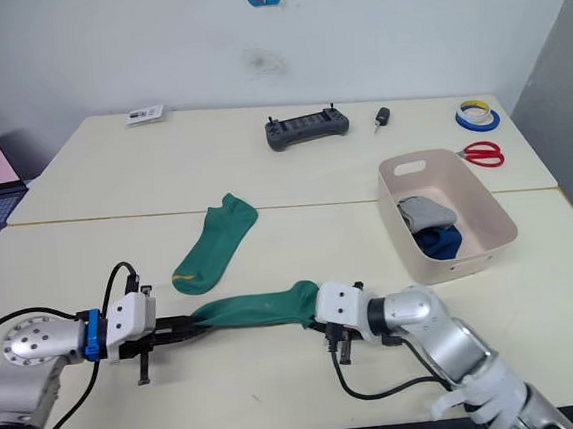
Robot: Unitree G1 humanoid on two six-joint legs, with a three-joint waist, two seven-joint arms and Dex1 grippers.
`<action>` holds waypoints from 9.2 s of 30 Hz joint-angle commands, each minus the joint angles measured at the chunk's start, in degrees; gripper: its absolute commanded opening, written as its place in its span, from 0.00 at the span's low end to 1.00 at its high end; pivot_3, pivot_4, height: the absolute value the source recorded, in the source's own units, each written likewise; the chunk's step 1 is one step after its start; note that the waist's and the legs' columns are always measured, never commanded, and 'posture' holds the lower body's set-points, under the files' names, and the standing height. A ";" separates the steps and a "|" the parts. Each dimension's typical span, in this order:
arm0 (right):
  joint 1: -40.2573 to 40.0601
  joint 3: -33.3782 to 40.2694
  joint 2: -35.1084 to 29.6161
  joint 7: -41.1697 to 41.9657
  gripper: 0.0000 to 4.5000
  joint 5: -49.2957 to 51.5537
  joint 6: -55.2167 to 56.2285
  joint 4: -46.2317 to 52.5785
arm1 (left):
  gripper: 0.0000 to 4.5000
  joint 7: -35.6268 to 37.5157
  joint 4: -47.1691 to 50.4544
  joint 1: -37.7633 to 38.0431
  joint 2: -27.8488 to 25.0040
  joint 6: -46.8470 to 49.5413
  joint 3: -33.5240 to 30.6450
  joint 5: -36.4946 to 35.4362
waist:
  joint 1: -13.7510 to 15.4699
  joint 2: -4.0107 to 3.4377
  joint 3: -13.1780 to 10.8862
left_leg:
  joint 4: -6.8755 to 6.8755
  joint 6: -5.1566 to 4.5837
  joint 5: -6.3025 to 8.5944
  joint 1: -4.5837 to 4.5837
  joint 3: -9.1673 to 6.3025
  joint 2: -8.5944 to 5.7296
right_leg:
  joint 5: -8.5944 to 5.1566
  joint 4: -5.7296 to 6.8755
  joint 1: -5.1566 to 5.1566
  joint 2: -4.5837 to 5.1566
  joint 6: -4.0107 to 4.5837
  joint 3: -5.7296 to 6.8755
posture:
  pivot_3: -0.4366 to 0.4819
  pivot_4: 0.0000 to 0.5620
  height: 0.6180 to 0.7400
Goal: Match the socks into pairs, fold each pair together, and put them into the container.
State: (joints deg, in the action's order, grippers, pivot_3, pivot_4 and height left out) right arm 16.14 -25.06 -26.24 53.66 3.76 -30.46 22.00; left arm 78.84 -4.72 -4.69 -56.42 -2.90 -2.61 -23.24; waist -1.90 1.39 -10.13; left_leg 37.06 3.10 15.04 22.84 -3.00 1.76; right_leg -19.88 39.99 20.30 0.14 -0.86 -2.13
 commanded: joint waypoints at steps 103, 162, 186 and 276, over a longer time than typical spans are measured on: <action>6.13 9.35 -3.12 -17.65 0.99 17.28 -14.17 16.92 | 0.83 -47.74 0.51 -9.98 21.92 46.68 -14.02 -3.70 | 0.22 0.03 0.04 | 0.02 0.01 -0.02 -0.05 -0.02 -0.08 | -0.03 0.01 -0.04 0.08 0.05 0.00 | 0.48 0.27 1.00; -0.27 24.12 -15.84 -14.87 1.00 26.92 -20.21 22.08 | 0.01 -4.14 0.35 -39.18 16.94 59.63 7.70 -12.71 | -0.22 0.07 -0.03 | 0.03 0.02 -0.02 0.01 0.05 -0.06 | -0.03 0.01 0.03 -0.12 0.05 -0.12 | 0.48 0.27 1.00; 19.21 9.14 11.34 -31.68 1.00 14.44 -18.09 -13.65 | 0.01 -1.58 -6.84 -26.21 1.30 50.01 6.73 -3.16 | -0.13 0.05 -0.05 | 0.01 0.01 -0.02 0.09 0.11 -0.06 | -0.03 0.08 0.27 -0.06 0.06 -0.16 | 0.48 0.27 1.00; -26.57 15.44 4.11 -31.88 0.71 12.82 -1.64 23.84 | 0.57 8.16 -21.51 -33.94 3.22 26.76 10.68 5.47 | -1.20 0.16 -0.01 | 0.05 0.00 -0.03 0.18 0.21 0.11 | -0.09 0.88 0.85 -0.53 0.05 -0.37 | 0.48 0.27 1.00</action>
State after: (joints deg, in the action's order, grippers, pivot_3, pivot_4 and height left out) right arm -11.84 -10.66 -21.52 20.75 16.55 -34.12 41.60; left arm 88.85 -29.48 -37.92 -52.28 22.02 13.34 -14.63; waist -3.11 1.55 -10.14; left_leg 37.12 3.10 15.01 23.04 -2.82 1.90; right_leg -19.97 40.87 21.15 -0.38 -0.81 -2.48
